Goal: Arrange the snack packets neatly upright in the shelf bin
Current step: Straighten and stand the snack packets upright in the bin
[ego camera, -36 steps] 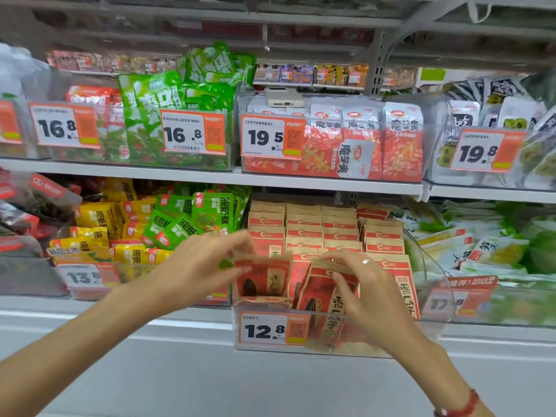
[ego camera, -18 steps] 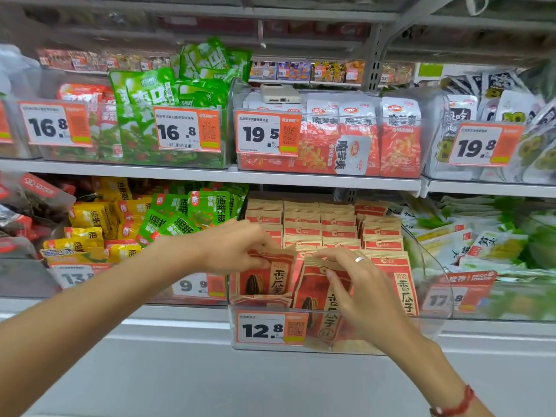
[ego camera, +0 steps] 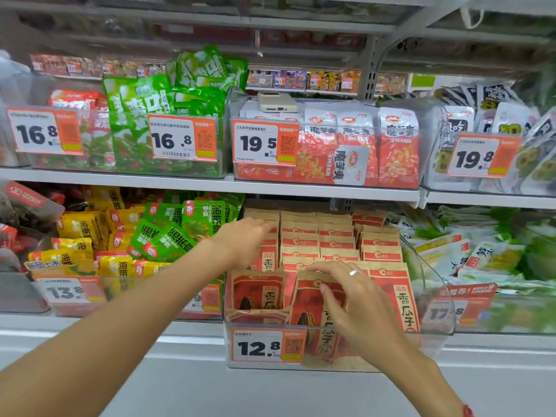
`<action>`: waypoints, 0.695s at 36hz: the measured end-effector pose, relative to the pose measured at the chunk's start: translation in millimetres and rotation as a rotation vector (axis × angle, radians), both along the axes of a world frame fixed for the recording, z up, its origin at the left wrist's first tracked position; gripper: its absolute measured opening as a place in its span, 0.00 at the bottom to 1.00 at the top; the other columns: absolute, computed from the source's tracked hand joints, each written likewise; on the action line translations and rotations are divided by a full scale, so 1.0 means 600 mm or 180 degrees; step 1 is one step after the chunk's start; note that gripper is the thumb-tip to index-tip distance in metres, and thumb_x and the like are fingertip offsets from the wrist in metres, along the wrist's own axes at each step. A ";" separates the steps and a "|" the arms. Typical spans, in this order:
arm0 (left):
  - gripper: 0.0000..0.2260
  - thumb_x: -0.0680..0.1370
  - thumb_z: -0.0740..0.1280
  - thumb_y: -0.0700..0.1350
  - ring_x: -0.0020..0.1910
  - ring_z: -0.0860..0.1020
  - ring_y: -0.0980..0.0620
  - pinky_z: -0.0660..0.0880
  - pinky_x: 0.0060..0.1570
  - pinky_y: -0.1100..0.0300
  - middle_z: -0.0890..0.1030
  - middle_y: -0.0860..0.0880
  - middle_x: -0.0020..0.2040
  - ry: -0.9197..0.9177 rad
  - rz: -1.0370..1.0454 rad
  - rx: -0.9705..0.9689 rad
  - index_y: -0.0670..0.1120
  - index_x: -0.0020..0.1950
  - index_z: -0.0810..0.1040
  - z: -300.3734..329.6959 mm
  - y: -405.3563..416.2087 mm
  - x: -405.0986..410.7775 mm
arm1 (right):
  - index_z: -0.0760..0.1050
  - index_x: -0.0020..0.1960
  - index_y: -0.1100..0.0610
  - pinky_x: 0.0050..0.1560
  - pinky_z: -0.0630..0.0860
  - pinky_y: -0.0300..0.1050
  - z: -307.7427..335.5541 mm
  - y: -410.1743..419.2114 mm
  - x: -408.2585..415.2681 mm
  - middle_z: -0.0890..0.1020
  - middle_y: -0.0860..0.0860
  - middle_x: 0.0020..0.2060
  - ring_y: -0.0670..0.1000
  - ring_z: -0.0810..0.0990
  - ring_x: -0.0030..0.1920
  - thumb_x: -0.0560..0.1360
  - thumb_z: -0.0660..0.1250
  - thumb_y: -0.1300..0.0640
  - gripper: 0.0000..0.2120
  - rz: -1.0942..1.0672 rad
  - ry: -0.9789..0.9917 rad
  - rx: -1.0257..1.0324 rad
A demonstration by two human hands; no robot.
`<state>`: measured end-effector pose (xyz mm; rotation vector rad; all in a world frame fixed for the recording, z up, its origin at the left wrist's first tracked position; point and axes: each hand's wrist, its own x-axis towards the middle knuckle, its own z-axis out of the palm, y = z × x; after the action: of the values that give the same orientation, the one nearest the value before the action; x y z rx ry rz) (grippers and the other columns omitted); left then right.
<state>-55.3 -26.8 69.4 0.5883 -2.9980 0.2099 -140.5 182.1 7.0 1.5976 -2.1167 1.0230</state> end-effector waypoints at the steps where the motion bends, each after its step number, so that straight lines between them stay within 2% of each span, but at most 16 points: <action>1: 0.27 0.80 0.60 0.42 0.72 0.65 0.46 0.67 0.68 0.51 0.65 0.45 0.75 -0.0274 0.0132 -0.0028 0.46 0.78 0.55 -0.002 -0.007 -0.012 | 0.73 0.61 0.43 0.61 0.73 0.43 0.000 -0.001 0.000 0.69 0.23 0.48 0.23 0.66 0.55 0.76 0.67 0.61 0.18 0.0014 0.0002 -0.0014; 3: 0.30 0.81 0.61 0.46 0.73 0.65 0.44 0.66 0.68 0.51 0.63 0.44 0.76 -0.0572 0.0365 0.0026 0.46 0.79 0.51 0.003 -0.013 -0.028 | 0.73 0.61 0.42 0.60 0.75 0.46 0.001 -0.002 -0.002 0.70 0.23 0.48 0.24 0.67 0.55 0.76 0.67 0.62 0.19 0.0029 -0.0023 -0.0032; 5: 0.30 0.81 0.62 0.48 0.70 0.68 0.43 0.69 0.63 0.51 0.66 0.43 0.74 -0.0603 0.0447 0.0146 0.46 0.79 0.52 0.007 -0.015 -0.037 | 0.73 0.61 0.43 0.61 0.75 0.47 0.001 -0.002 -0.003 0.70 0.23 0.49 0.23 0.66 0.55 0.76 0.67 0.62 0.18 0.0029 -0.0045 -0.0027; 7: 0.28 0.80 0.64 0.49 0.67 0.71 0.44 0.71 0.61 0.51 0.71 0.43 0.70 -0.0556 0.0448 -0.0040 0.46 0.77 0.58 0.005 -0.015 -0.043 | 0.73 0.61 0.43 0.62 0.75 0.48 0.001 -0.002 -0.004 0.70 0.24 0.49 0.23 0.66 0.55 0.76 0.67 0.62 0.18 0.0020 -0.0055 -0.0028; 10: 0.21 0.78 0.66 0.49 0.63 0.73 0.44 0.73 0.58 0.51 0.77 0.45 0.62 -0.0358 0.0361 -0.0455 0.47 0.69 0.70 0.005 -0.014 -0.043 | 0.73 0.62 0.43 0.64 0.74 0.48 0.000 -0.001 -0.004 0.70 0.24 0.49 0.23 0.66 0.56 0.77 0.67 0.61 0.18 0.0025 -0.0024 -0.0006; 13: 0.13 0.77 0.67 0.49 0.59 0.76 0.46 0.73 0.52 0.53 0.80 0.47 0.57 -0.0015 0.0217 -0.0387 0.48 0.61 0.77 0.018 -0.001 -0.028 | 0.73 0.62 0.42 0.65 0.72 0.44 0.001 0.000 -0.007 0.70 0.25 0.50 0.25 0.66 0.56 0.77 0.66 0.60 0.18 0.0056 -0.0002 0.0051; 18: 0.11 0.80 0.63 0.48 0.58 0.78 0.49 0.75 0.53 0.54 0.81 0.51 0.58 0.0678 -0.0031 -0.0242 0.51 0.61 0.78 0.028 0.035 0.035 | 0.73 0.63 0.43 0.55 0.64 0.25 0.005 0.002 -0.006 0.69 0.25 0.52 0.28 0.68 0.56 0.77 0.66 0.58 0.17 -0.0014 0.0008 0.0210; 21: 0.11 0.80 0.63 0.49 0.57 0.78 0.53 0.75 0.48 0.57 0.81 0.55 0.57 0.1387 -0.0386 -0.0323 0.53 0.62 0.79 0.024 0.051 0.078 | 0.73 0.64 0.43 0.54 0.62 0.26 0.011 0.002 -0.002 0.72 0.31 0.53 0.34 0.68 0.57 0.78 0.65 0.57 0.17 -0.0064 0.0002 0.0313; 25: 0.08 0.79 0.65 0.47 0.49 0.79 0.53 0.73 0.39 0.62 0.82 0.55 0.49 0.2092 -0.0613 -0.0387 0.50 0.57 0.81 0.025 0.071 0.126 | 0.73 0.64 0.45 0.56 0.64 0.32 0.019 0.002 0.008 0.74 0.34 0.53 0.38 0.70 0.56 0.78 0.66 0.57 0.16 -0.0128 -0.0018 0.0351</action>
<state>20.0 16.1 84.5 0.2768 -2.3627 0.1467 -135.9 183.6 18.7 1.5962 -2.2351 0.9136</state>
